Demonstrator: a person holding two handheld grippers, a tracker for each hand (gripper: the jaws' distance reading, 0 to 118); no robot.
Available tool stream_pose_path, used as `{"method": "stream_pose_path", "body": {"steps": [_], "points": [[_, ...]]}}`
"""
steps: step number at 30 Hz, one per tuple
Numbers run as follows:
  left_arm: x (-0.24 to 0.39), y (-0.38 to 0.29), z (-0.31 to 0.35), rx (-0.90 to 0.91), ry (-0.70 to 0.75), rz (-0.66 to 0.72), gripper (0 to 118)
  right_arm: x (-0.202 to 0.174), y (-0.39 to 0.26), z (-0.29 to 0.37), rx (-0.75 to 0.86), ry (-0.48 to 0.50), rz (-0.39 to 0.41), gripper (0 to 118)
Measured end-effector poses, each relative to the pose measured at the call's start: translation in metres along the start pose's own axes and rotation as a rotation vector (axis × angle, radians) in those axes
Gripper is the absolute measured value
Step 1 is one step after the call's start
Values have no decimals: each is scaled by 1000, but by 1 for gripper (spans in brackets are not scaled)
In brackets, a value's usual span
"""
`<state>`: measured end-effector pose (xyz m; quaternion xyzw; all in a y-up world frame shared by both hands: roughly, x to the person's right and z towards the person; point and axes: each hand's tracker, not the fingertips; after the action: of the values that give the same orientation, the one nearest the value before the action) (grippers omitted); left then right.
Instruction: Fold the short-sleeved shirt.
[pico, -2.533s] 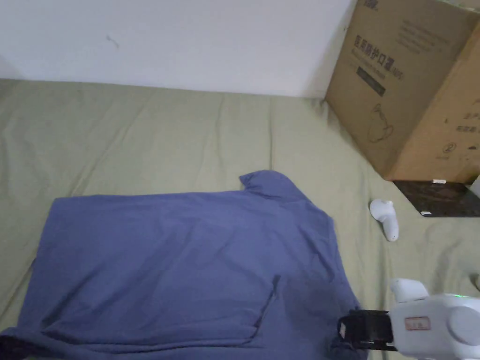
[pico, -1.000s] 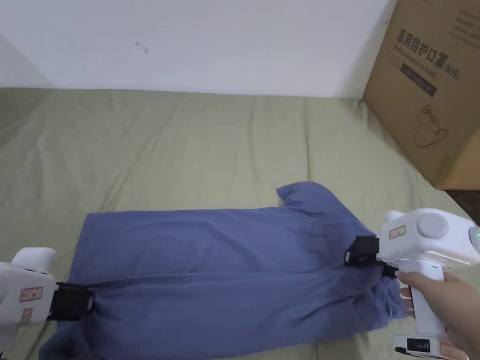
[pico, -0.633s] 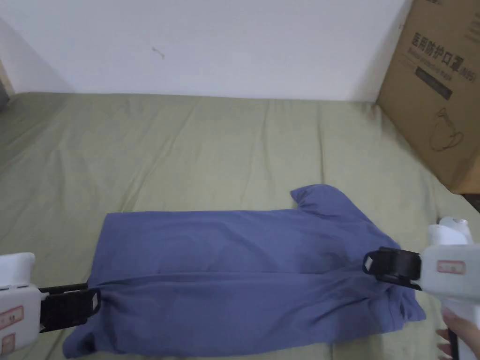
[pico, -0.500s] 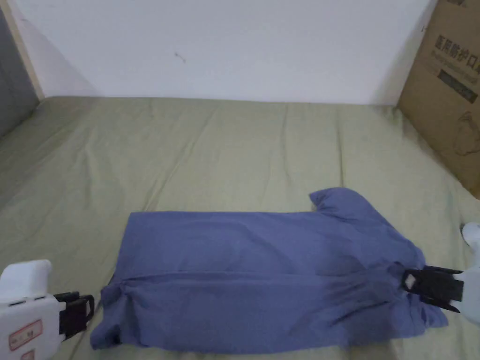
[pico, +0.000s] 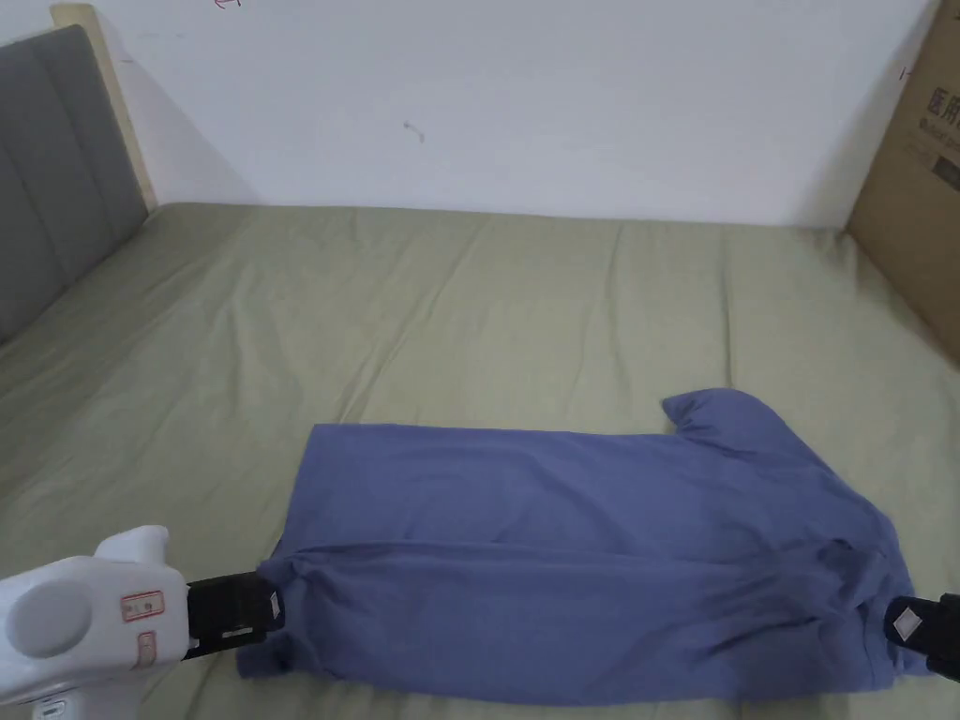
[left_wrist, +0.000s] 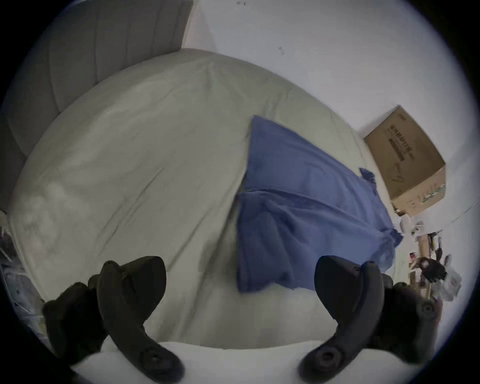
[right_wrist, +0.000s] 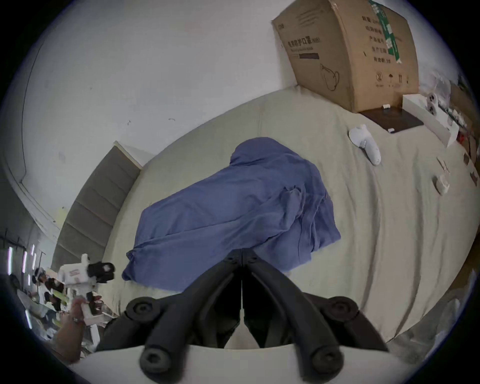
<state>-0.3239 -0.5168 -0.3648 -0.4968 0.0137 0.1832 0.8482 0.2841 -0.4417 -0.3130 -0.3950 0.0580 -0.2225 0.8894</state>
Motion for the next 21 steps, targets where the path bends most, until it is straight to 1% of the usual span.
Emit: {"method": "stream_pose_path", "body": {"steps": [2, 3, 4, 5, 6, 7, 8, 10, 11, 12, 13, 15, 17, 18, 19, 20, 21], "points": [[3, 0, -19, -49, 43, -20, 115, 3, -1, -2, -4, -12, -6, 0], [4, 0, -39, -79, 61, -35, 113, 4, -1, -3, -7, -21, -5, 0], [6, -3, -49, -106, 54, -56, 107, 3, 0, -4, -10, -27, -6, 0], [10, -7, -56, -129, 36, -75, 107, 5, -1, -5, -13, -30, -9, 0], [17, -11, -59, -138, 100, -120, 106, 5, -1, -6, -17, -31, -14, 0], [23, -12, -57, -118, 133, -206, 102, 6, -1, -7, -19, -30, -19, 0], [27, -14, -52, -102, 139, -237, 86, 5, -1, -8, -21, -28, -23, 0], [30, -16, -36, -46, 116, -229, 42, 6, -2, -9, -21, -23, -24, 0], [33, -18, -28, -16, 63, -219, 27, 6, -2, -11, -24, -23, -22, 0], [34, -19, -23, -3, 0, -201, 27, 7, -1, -12, -27, -27, -20, 0], [37, -21, -19, 16, -48, -188, 3, 9, 0, -15, -29, -32, -18, 0], [40, -20, -13, 12, -15, -203, 2, 17, 5, -19, -31, -37, -22, 0], [38, -16, -7, 52, 76, -245, 2, 39, 18, -29, -25, -33, -35, 0], [34, -13, -5, 67, 78, -238, 2, 46, 25, -34, -28, -33, -33, 1], [35, -12, 1, 68, 67, -229, 2, 53, 31, -38, -30, -54, -24, 17], [32, -10, 2, 70, 60, -220, 2, 62, 38, -46, -55, -115, -9, 68], [32, -9, 3, 69, 63, -219, 2, 69, 44, -57, -99, -154, -6, 106]]}}
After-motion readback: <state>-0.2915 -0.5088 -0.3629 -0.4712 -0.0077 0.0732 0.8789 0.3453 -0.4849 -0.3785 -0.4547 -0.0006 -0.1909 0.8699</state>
